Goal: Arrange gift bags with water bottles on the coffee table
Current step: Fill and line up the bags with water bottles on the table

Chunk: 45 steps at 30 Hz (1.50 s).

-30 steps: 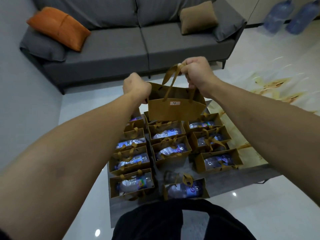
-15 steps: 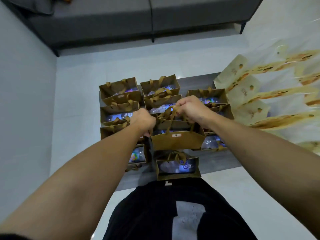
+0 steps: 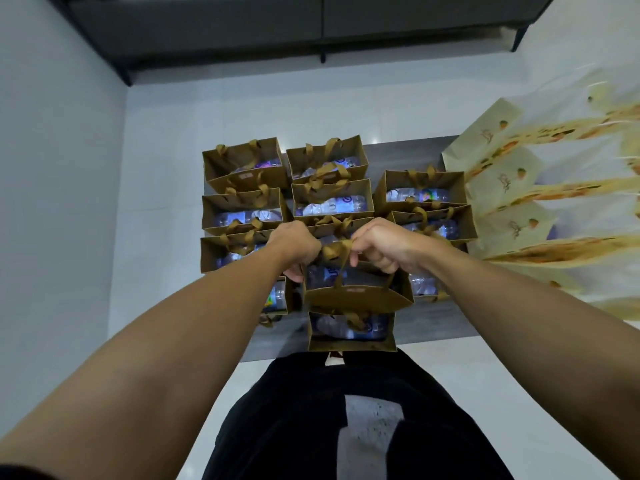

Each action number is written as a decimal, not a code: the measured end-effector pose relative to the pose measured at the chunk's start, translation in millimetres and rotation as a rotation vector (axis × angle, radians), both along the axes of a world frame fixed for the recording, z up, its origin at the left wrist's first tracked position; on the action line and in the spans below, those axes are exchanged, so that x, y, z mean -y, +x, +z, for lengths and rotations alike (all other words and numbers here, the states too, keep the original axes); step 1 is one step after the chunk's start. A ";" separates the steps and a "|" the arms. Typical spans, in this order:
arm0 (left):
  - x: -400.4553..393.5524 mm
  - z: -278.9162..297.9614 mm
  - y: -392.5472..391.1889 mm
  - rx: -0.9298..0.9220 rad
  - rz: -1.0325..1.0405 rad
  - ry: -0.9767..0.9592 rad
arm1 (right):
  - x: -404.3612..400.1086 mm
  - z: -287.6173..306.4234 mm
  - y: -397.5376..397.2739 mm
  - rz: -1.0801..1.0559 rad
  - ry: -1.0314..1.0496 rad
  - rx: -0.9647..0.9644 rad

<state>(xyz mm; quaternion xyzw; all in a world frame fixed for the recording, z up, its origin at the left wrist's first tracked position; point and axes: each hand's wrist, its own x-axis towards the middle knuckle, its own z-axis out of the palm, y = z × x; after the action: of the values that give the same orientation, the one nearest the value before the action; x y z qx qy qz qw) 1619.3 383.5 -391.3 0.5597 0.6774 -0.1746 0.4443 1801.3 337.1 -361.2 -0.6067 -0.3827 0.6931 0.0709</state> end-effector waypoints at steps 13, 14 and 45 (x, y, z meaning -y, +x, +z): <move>14.0 -19.8 -10.5 0.022 0.073 0.103 | -8.2 -14.9 -10.6 0.101 -0.028 0.000; 13.4 -20.5 -11.0 0.021 0.071 0.116 | -10.3 -14.6 -9.6 0.111 -0.024 0.008; 38.2 -114.4 -6.9 -0.108 0.195 0.302 | -10.9 -165.6 -11.3 0.335 0.245 0.681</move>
<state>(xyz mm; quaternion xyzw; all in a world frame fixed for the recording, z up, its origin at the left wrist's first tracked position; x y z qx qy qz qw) 1612.4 345.3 -505.8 0.5416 0.7697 -0.0569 0.3331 1790.0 348.0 -526.8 -0.7179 -0.5579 0.4037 -0.1023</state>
